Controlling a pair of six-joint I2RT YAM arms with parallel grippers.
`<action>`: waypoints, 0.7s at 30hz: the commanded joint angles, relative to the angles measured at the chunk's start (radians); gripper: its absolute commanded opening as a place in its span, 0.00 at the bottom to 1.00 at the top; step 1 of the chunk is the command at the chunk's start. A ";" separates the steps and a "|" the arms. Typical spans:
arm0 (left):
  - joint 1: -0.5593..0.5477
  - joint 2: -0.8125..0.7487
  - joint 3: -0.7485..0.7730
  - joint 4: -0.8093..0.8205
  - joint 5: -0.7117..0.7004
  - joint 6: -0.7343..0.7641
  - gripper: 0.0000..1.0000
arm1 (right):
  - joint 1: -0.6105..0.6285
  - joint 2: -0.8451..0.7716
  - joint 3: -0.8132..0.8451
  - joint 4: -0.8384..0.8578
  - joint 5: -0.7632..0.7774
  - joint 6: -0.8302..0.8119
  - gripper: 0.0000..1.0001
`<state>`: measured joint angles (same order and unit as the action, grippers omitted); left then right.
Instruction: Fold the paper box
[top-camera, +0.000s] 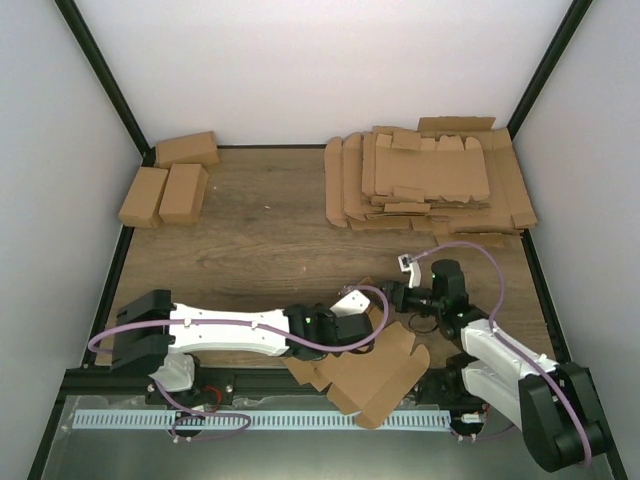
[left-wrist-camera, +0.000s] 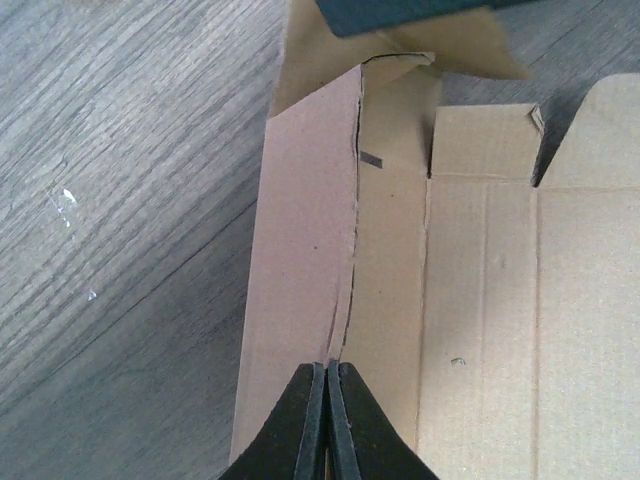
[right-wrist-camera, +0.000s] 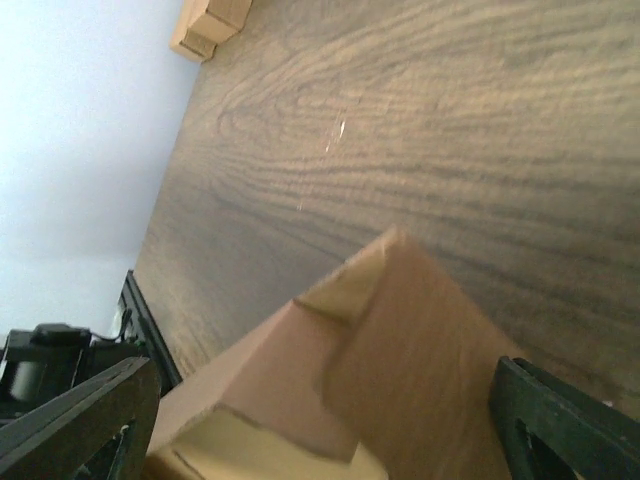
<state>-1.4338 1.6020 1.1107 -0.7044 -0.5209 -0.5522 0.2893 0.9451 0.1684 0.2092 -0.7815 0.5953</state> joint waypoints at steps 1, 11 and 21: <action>0.006 -0.023 0.026 -0.017 -0.018 -0.031 0.04 | -0.008 -0.007 0.089 -0.041 0.094 -0.042 0.94; 0.140 -0.051 -0.018 -0.030 -0.105 0.099 0.04 | -0.010 0.037 0.175 -0.061 0.185 -0.036 0.94; 0.219 -0.089 -0.004 -0.003 -0.093 0.343 0.04 | -0.139 0.308 0.320 0.029 -0.051 -0.065 0.94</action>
<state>-1.2243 1.5326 1.0958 -0.7372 -0.6205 -0.3351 0.1841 1.1507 0.3985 0.1749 -0.6903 0.5735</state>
